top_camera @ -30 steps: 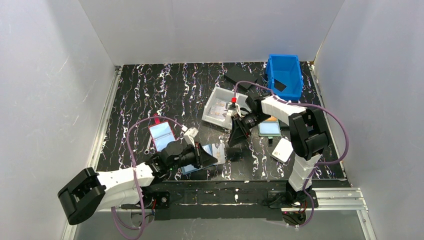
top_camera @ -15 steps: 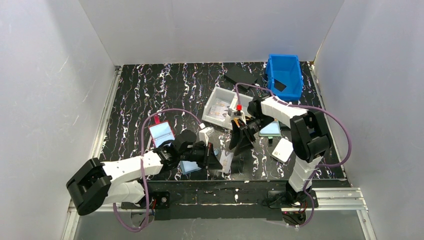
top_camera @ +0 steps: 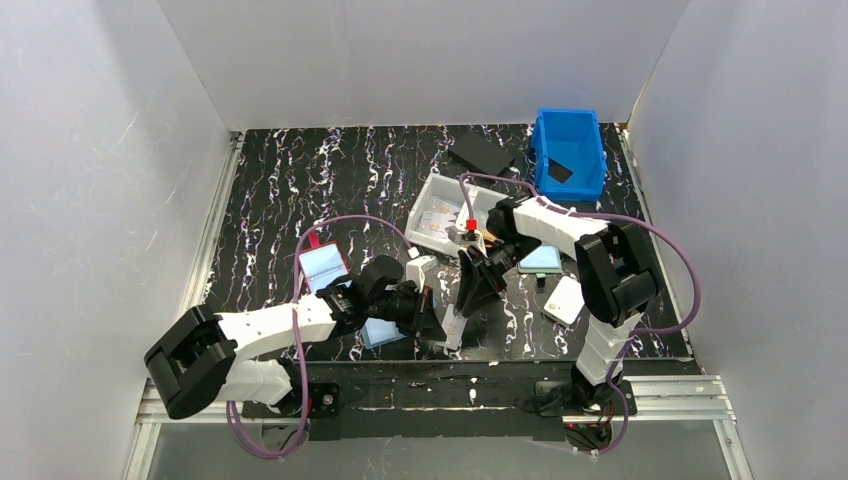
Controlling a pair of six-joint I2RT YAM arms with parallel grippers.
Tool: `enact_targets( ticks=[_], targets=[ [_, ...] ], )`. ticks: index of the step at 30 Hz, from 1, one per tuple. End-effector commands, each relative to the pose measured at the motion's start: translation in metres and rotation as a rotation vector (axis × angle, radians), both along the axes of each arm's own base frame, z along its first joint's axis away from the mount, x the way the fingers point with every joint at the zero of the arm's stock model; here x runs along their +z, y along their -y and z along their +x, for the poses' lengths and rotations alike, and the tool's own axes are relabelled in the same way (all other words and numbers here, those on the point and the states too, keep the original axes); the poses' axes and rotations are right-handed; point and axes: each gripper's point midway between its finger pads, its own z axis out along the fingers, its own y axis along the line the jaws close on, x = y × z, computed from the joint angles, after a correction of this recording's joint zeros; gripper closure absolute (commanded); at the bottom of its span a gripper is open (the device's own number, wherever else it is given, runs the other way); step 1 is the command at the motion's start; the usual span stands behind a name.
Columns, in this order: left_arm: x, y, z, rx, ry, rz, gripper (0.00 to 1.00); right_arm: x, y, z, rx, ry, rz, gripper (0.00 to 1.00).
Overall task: Take the credit cards out of the card holder
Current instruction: Place the credit card in the storage box.
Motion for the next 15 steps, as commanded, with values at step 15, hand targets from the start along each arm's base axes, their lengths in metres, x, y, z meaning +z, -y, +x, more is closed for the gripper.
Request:
enact_targets(
  ticks=[15],
  targets=[
    [0.01,-0.01,-0.012,-0.013,0.006,-0.024,1.0,0.007,0.002,0.012,-0.006,0.026,-0.035,0.46]
  ],
)
